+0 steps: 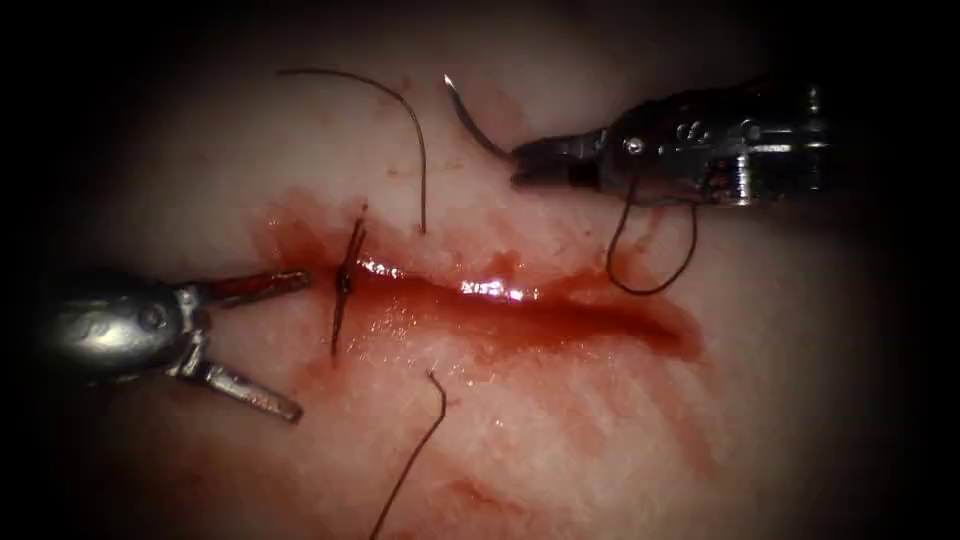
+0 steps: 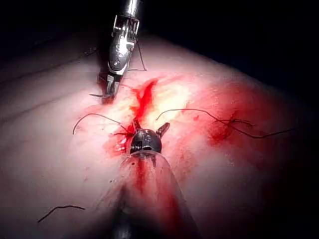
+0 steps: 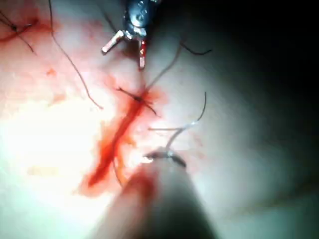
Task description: Wound Closure
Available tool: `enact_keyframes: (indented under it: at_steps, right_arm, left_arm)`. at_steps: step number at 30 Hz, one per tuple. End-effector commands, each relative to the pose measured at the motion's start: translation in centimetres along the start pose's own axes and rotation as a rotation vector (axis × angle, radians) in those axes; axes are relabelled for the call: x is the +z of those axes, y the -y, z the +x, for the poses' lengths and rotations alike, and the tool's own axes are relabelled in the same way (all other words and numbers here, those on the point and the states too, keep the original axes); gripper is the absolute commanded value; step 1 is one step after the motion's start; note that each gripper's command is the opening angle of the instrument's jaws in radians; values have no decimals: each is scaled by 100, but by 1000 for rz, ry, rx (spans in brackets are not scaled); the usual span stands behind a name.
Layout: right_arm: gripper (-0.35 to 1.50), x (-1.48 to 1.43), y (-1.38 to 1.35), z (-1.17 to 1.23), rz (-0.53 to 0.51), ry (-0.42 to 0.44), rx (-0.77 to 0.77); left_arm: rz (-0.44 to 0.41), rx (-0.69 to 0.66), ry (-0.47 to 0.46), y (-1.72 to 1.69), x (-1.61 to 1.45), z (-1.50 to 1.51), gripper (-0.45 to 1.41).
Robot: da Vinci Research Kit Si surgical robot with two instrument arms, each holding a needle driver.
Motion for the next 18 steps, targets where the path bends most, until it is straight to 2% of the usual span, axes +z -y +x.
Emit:
enact_keyframes:
  at_steps: [1, 4, 5, 10, 12, 13, 14, 15, 18]
  right_arm:
    - [-35, -9, -9, -16, -15, 11, 1]
    - [-35, -12, -12, -26, -23, 16, -9]
    - [-35, -7, -12, -36, -24, 26, -5]
    - [-35, 24, -9, -51, -39, 57, 7]
    - [19, 27, -11, -52, -46, 64, 18]
    - [69, 20, -13, -52, -73, 57, 40]
    - [69, 20, -13, -52, -73, 57, 40]
    - [96, 10, -15, -51, -126, 64, 52]
    - [106, -5, -20, -47, -166, 58, 82]
  left_arm:
    - [-2, 0, -1, -1, 8, -3, 73]
    - [-2, 0, -1, -1, 9, -3, 71]
    - [-2, 0, -1, -1, 9, -2, 71]
    - [-3, 1, -1, -2, 9, -2, 71]
    - [-7, 1, -3, -2, 9, -2, 71]
    - [-7, 1, -3, -2, 9, -2, 71]
    - [-7, 1, -3, -2, 9, -2, 71]
    - [-10, 1, -4, -3, 10, -1, 71]
    - [-16, 1, -6, -3, 11, 0, 71]
